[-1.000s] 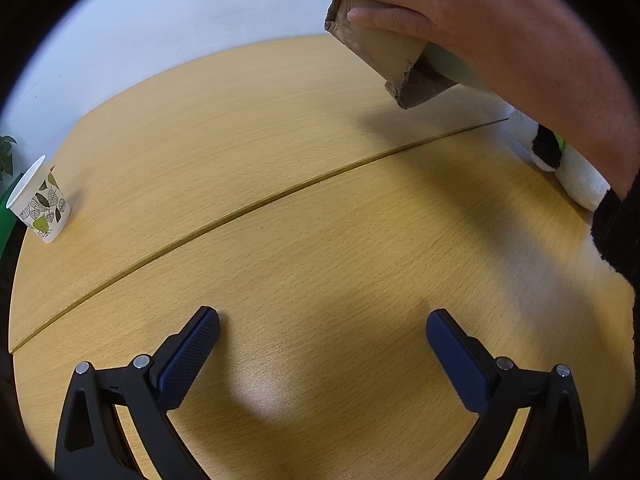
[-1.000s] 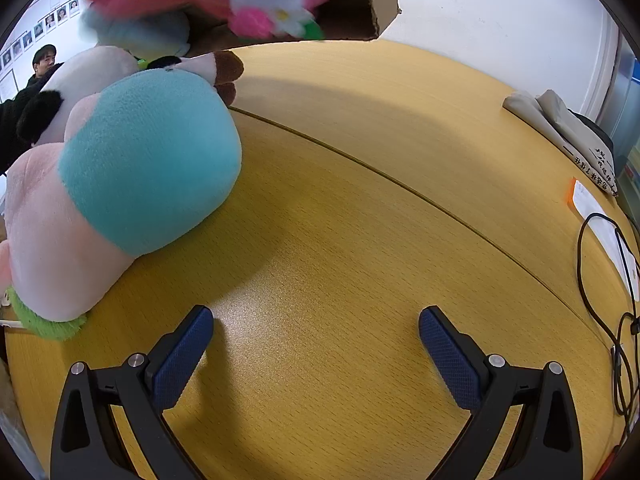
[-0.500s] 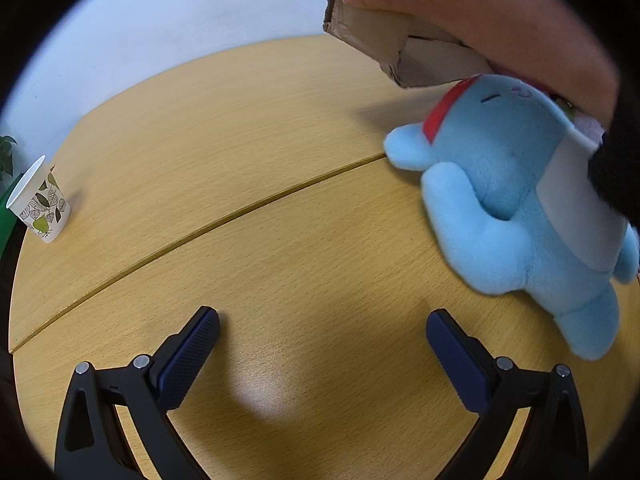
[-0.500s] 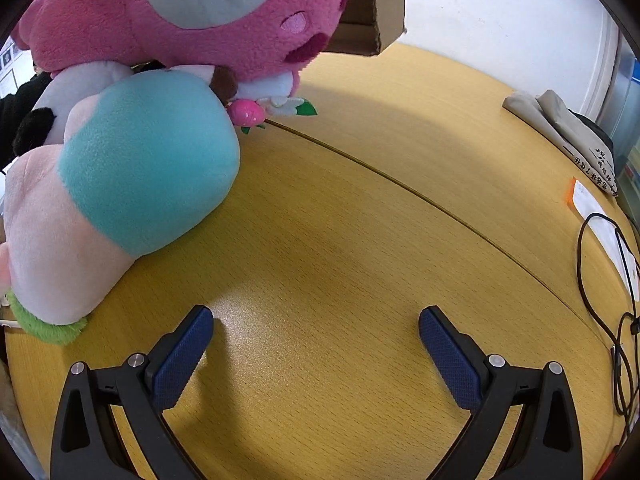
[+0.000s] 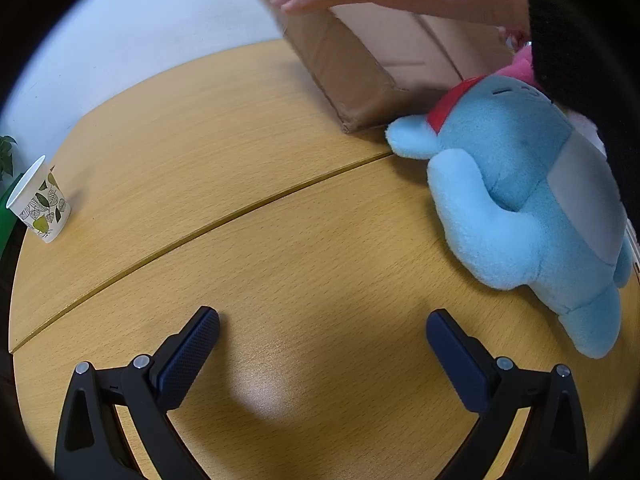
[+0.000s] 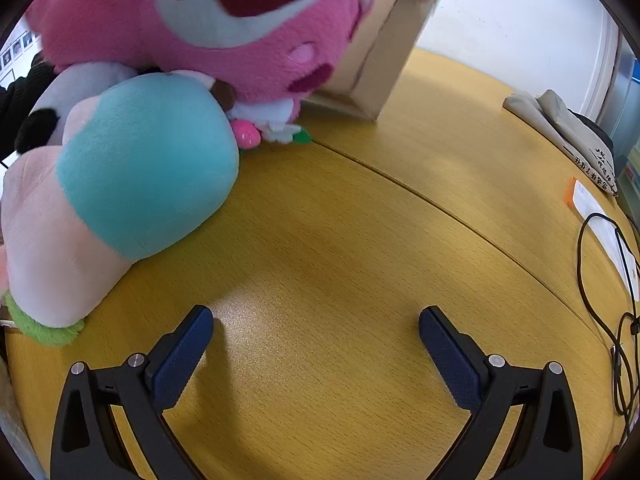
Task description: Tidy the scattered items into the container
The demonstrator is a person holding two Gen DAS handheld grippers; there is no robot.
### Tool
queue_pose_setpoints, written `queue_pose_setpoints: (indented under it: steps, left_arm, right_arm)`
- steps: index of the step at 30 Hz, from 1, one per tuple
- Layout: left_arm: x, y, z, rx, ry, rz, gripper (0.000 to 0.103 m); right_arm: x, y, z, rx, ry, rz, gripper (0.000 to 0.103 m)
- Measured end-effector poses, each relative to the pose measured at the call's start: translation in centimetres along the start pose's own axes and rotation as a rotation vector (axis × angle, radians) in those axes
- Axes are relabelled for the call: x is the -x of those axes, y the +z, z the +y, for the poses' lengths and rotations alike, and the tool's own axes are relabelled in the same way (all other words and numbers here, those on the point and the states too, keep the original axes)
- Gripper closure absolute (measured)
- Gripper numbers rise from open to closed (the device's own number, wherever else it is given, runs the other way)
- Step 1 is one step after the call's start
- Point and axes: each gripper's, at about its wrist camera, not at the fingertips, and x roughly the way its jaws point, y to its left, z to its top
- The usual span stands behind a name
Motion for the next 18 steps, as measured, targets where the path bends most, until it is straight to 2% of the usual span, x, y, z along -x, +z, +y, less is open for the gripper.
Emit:
queue_pose_setpoints:
  steps: [18]
  left_arm:
    - [-0.14,0.10,0.06,-0.003,-0.002,0.000,0.000]
  right_arm:
    - [-0.01,0.04,-0.09,-0.002,-0.001,0.000,0.000]
